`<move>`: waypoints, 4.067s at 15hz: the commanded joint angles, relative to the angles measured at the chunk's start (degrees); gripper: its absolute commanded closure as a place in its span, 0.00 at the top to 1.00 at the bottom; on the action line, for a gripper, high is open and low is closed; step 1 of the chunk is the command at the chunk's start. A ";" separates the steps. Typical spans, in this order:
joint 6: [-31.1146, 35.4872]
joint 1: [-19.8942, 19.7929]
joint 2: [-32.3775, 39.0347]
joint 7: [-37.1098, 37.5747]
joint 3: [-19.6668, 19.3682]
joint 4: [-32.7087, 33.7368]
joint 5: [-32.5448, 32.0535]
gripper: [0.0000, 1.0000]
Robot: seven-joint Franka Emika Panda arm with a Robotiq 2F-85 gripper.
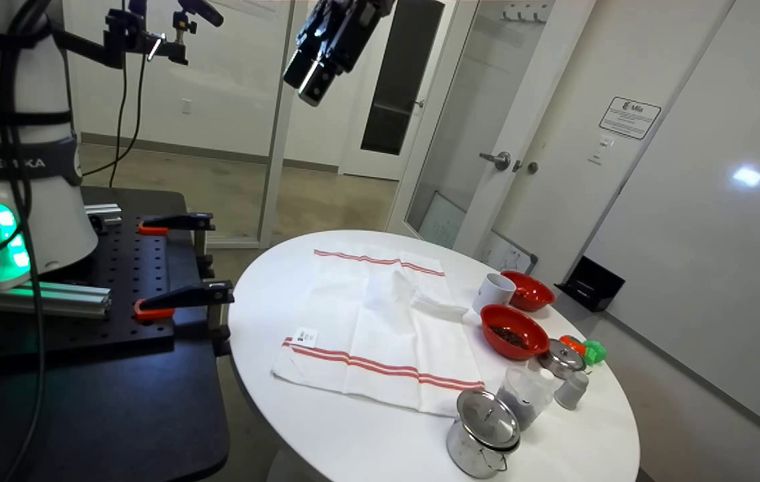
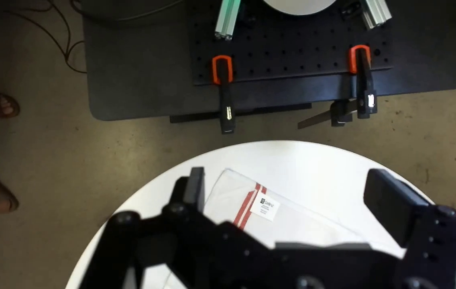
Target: Fold the red and white towel
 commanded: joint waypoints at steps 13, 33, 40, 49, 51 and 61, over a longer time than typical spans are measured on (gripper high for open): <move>14.08 4.26 17.43 2.76 4.27 8.49 10.70 1.00; 28.60 8.67 54.71 25.98 8.35 38.94 7.77 1.00; 29.60 9.46 59.51 30.63 7.74 40.36 8.45 1.00; 32.77 11.62 71.64 42.51 5.80 50.47 10.32 1.00; 32.05 11.11 74.11 41.36 6.76 53.03 11.82 1.00; 27.32 11.40 87.40 37.16 8.99 65.76 13.31 1.00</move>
